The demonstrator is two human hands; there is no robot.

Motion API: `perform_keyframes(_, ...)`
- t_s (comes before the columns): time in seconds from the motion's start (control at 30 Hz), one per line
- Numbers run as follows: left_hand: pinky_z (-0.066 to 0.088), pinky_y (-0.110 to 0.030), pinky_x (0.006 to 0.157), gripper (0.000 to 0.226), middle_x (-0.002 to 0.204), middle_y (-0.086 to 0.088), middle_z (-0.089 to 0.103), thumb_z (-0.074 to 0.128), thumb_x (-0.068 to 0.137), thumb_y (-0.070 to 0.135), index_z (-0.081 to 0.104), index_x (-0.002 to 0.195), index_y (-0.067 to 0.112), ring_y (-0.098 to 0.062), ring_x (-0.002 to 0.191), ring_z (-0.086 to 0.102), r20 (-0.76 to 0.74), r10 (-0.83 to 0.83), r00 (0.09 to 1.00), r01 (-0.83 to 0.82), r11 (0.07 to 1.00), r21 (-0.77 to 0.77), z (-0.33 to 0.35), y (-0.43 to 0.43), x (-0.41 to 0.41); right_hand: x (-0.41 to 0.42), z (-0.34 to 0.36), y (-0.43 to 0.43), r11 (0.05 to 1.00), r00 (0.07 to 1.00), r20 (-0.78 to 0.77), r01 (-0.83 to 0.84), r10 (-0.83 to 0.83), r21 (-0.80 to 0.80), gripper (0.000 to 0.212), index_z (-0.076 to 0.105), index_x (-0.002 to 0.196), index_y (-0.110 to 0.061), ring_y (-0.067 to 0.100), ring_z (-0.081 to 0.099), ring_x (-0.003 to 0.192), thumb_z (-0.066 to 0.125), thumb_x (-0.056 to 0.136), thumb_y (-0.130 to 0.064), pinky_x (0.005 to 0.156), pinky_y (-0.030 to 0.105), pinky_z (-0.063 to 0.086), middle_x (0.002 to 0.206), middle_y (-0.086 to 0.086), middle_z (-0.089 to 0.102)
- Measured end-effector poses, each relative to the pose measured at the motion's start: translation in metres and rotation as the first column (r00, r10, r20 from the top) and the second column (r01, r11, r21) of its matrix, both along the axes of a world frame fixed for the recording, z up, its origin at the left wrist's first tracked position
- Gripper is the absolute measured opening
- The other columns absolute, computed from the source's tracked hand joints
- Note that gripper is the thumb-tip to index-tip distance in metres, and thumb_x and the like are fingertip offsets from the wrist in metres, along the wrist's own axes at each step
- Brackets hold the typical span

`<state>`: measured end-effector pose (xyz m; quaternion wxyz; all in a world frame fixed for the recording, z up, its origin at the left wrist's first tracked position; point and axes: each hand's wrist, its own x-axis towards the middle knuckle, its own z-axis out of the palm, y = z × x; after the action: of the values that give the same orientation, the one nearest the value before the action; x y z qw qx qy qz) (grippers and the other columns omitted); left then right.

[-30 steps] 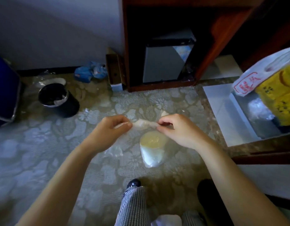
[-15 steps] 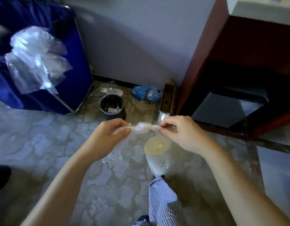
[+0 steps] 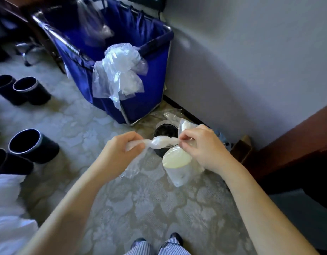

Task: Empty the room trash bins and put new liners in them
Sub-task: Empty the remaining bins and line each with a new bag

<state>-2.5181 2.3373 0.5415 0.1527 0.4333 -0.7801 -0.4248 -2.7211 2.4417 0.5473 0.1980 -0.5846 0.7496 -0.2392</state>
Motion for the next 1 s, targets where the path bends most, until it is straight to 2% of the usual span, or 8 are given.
perform_keyframes(0.1,0.041,-0.014,0.059,0.016,0.073,0.008,0.063,0.061,0.089,0.025,0.061,0.076,0.034,-0.003,0.064,0.055,0.019,0.061,0.998,-0.061,0.998,-0.013,0.004,-0.026,0.004,-0.003,0.002,-0.043,0.998,0.999,0.001,-0.051,0.051,-0.02,0.005,0.064,0.091,-0.028,0.012,0.044,0.098,0.059,0.091,-0.025,0.087,0.03,0.041,0.095,-0.002,0.059)
perform_keyframes(0.27,0.035,-0.003,0.068,0.017,0.089,0.015,0.055,0.062,0.089,0.026,0.058,0.078,0.038,0.001,0.081,0.051,-0.004,0.118,0.993,-0.117,0.988,-0.101,0.009,-0.085,0.017,0.003,0.012,-0.121,0.99,0.993,-0.025,-0.114,0.112,-0.083,0.013,0.067,0.101,-0.02,0.005,0.045,0.086,0.058,0.093,-0.025,0.078,0.022,0.043,0.081,-0.019,0.045)
perform_keyframes(0.37,0.032,-0.013,0.076,0.022,0.096,0.018,0.046,0.064,0.087,0.029,0.054,0.077,0.047,-0.006,0.092,0.045,-0.017,0.151,0.988,-0.152,0.977,-0.15,0.01,-0.135,0.026,0.011,0.015,-0.176,0.985,0.993,-0.016,-0.119,0.118,-0.121,0.011,0.065,0.1,-0.023,0.002,0.049,0.081,0.057,0.094,-0.027,0.071,0.012,0.041,0.081,-0.024,0.043)
perform_keyframes(0.5,0.034,-0.006,0.063,0.021,0.082,0.014,0.044,0.062,0.088,0.03,0.053,0.073,0.042,-0.002,0.074,0.044,0.017,0.18,0.984,-0.173,0.963,-0.207,0.014,-0.219,0.036,0.022,0.016,-0.259,0.981,0.992,-0.003,-0.126,0.127,-0.149,0.009,0.064,0.094,-0.021,0.0,0.051,0.076,0.057,0.094,-0.027,0.065,0.017,0.038,0.082,-0.017,0.054)
perform_keyframes(0.6,0.032,-0.009,0.061,0.013,0.075,0.012,0.044,0.062,0.088,0.03,0.057,0.076,0.032,-0.002,0.068,0.043,0.048,0.202,0.978,-0.183,0.946,-0.269,0.018,-0.287,0.047,0.033,0.02,-0.327,0.982,0.992,-0.025,-0.125,0.123,-0.143,0.012,0.063,0.09,-0.02,0.003,0.051,0.069,0.056,0.094,-0.028,0.062,0.022,0.04,0.075,-0.017,0.053)
perform_keyframes(0.67,0.031,-0.01,0.061,0.019,0.073,0.011,0.044,0.062,0.088,0.028,0.054,0.073,0.035,-0.003,0.068,0.042,0.045,0.195,0.98,-0.174,0.94,-0.293,0.023,-0.331,0.053,0.041,0.024,-0.369,0.979,0.995,-0.026,-0.101,0.098,-0.176,0.013,0.063,0.088,-0.018,0.004,0.051,0.067,0.056,0.094,-0.028,0.065,0.026,0.043,0.077,-0.013,0.056)
perform_keyframes(0.77,0.032,-0.011,0.063,0.023,0.077,0.006,0.045,0.062,0.088,0.023,0.051,0.073,0.037,-0.007,0.07,0.043,0.003,0.228,0.974,-0.216,0.923,-0.319,0.03,-0.386,0.059,0.053,0.031,-0.422,0.975,0.995,0.013,-0.091,0.095,-0.202,0.012,0.061,0.086,-0.016,-0.001,0.051,0.063,0.056,0.094,-0.024,0.062,0.013,0.039,0.076,-0.012,0.057)
perform_keyframes(1.0,0.033,-0.005,0.062,0.006,0.072,0.006,0.044,0.064,0.087,0.016,0.062,0.085,0.021,-0.006,0.067,0.043,-0.117,0.331,0.936,-0.35,0.852,-0.389,0.045,-0.493,0.055,0.058,0.039,-0.536,0.957,0.966,0.246,-0.008,0.083,-0.291,0.012,0.06,0.082,-0.013,0.001,0.05,0.06,0.058,0.093,-0.015,0.061,0.009,0.04,0.072,-0.007,0.058)
